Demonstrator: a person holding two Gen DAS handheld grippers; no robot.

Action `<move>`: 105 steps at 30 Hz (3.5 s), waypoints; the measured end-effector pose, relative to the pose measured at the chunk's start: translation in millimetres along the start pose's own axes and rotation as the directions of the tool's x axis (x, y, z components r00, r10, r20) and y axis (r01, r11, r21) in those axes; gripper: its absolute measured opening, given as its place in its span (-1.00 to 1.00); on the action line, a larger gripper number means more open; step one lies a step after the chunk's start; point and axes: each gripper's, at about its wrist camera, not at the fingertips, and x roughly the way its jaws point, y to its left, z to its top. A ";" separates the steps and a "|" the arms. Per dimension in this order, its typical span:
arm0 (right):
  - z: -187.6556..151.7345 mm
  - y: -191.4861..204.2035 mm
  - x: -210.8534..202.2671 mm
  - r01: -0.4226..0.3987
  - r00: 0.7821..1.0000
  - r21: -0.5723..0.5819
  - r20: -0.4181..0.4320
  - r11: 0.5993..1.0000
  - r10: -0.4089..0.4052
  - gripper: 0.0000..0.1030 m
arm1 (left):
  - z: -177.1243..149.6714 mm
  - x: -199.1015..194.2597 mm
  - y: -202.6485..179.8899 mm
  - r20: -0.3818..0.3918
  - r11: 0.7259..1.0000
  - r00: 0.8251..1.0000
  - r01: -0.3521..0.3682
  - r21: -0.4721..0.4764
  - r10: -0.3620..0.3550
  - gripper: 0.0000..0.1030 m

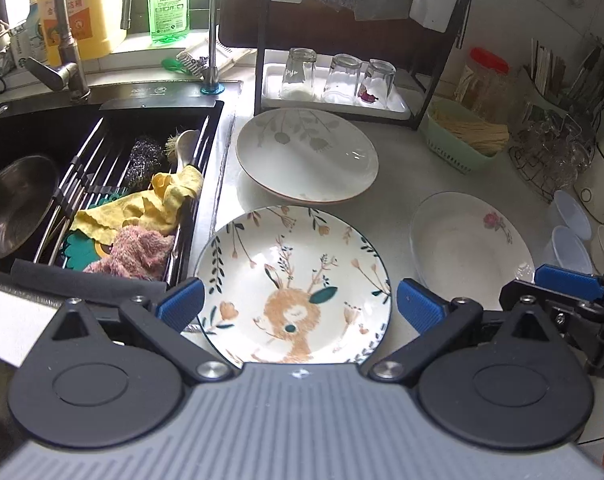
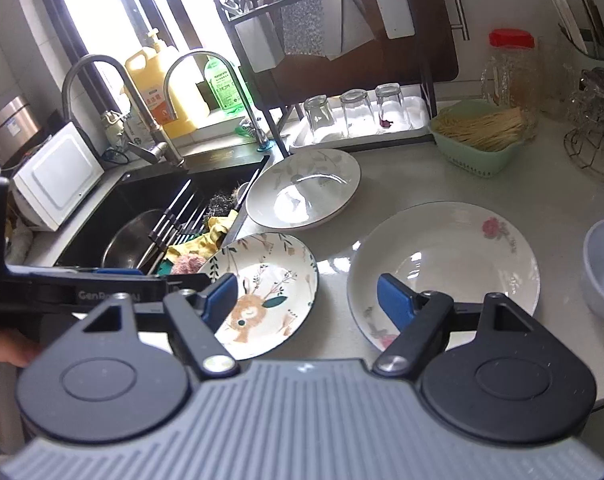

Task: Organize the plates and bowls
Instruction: 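Close both grippers side by side on the floral plate's rim, then lift the floral plate with both grippers toward the pink-rose plate, then lower the floral plate into the pink-rose plate with both grippers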

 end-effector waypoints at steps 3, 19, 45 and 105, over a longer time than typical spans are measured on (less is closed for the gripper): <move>-2.4 10.2 24.0 0.012 0.999 0.043 -0.046 0.999 -0.010 -0.03 | 11.8 23.2 30.5 -0.039 0.998 0.998 0.055 0.000 -0.055 0.80; -13.9 8.6 95.3 0.215 0.967 0.283 -0.195 0.935 -0.163 -0.29 | 37.9 111.2 100.0 -0.211 0.974 0.954 0.223 0.029 -0.213 -0.06; -23.5 -7.7 114.9 0.176 0.973 0.432 -0.215 0.884 -0.088 -0.55 | 43.4 146.9 111.3 -0.299 0.931 0.889 0.365 0.002 -0.348 -0.35; 1.3 -193.6 35.6 0.214 0.977 0.479 -0.114 0.851 -0.182 -0.55 | 93.6 171.2 -140.2 -0.433 0.913 0.861 0.370 0.174 -0.266 -0.35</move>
